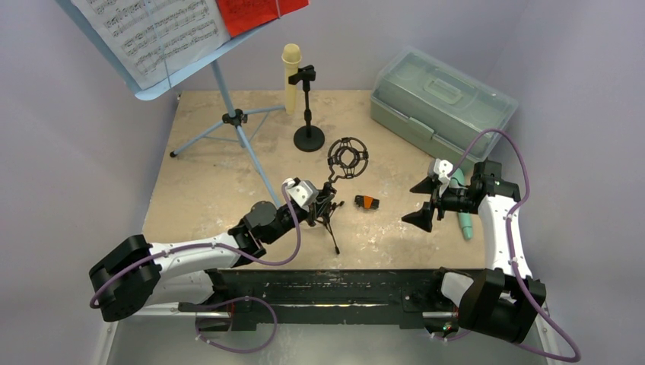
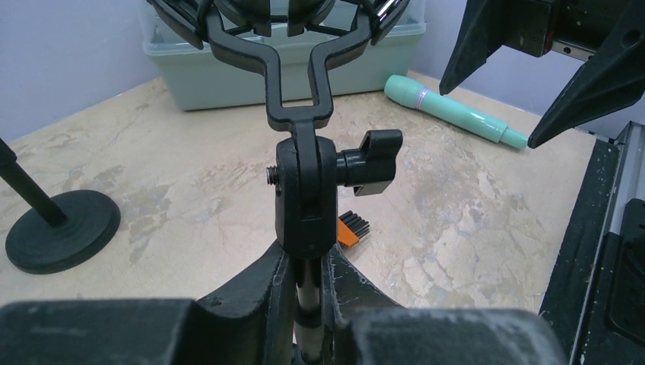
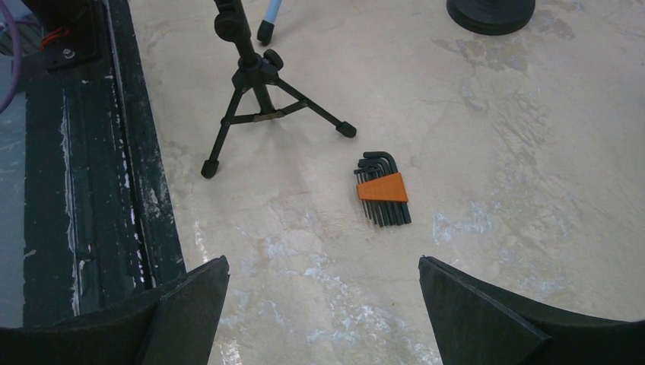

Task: Pack up the instrument practice props
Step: Pick up the microphone stand at the center of the board.

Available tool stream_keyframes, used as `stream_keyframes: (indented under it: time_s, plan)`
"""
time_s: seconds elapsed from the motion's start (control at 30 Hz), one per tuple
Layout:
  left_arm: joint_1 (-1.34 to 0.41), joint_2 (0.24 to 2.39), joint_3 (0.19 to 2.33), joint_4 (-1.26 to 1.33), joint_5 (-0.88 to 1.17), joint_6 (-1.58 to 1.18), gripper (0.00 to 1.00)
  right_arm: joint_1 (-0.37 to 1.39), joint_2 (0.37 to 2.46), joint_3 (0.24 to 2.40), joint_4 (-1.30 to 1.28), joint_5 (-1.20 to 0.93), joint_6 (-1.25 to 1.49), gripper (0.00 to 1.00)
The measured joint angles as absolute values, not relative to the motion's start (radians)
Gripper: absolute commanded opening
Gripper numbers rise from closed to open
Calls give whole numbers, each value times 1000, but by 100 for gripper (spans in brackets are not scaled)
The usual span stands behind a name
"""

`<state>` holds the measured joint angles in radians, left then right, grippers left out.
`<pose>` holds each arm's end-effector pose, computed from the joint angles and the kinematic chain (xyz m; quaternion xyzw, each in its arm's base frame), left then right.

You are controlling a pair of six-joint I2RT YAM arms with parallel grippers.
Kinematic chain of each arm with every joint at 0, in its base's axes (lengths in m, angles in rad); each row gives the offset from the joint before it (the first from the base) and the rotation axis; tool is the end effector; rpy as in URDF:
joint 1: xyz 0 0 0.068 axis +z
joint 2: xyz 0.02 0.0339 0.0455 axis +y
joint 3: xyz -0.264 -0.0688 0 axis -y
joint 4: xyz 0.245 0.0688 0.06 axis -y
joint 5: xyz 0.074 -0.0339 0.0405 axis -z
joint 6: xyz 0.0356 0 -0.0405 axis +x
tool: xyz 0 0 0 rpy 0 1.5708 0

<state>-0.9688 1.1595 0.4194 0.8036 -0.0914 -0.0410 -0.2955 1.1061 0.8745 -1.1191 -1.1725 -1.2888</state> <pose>0.1414 -0.2001 0.2415 0.2761 0.6263 -0.3250 0.6527 0.1751 -0.0190 0.2660 -0.4479 0.6990 0.3211 0.4557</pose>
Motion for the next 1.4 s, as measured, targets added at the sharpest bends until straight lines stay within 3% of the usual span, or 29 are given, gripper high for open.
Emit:
stream_keyframes:
  time_s: [0.27,0.63,0.93,1.13,1.4]
  plan:
    - [-969,1163,424,800,-89,-41,3,-295,1140,875,-1178,-1191,-1346,99]
    - [-969,1163,424,801,-91,-56,0,-291,1167,896,-1249,-1208,-1402,98]
    - [-968,1162,430,808,-179,-192,0,-200,1274,994,-1227,-1224,-1269,94]
    - [-968,1165,430,854,-242,-287,0,-142,1414,1122,-1263,-1252,-1201,85]
    - [-968,1214,485,867,-297,-382,0,-47,1504,1185,-1293,-1271,-1091,87]
